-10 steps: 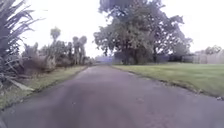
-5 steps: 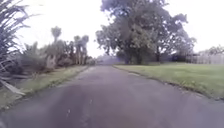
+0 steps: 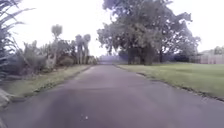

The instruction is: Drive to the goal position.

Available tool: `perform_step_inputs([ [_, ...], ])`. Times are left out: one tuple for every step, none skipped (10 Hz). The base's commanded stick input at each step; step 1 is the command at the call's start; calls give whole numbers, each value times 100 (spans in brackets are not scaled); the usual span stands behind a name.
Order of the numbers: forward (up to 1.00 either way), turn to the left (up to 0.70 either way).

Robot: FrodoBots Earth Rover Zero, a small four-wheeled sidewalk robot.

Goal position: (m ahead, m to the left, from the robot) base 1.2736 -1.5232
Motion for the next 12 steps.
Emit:
perform_step_inputs([
  [85, 0],
  [85, 0],
  [85, -22],
  [85, -33],
  [85, -34],
  [85, -32],
  [85, -30],
  [85, -30],
  [85, -31],
  [85, -18],
  [85, 0],
  [85, 0],
])
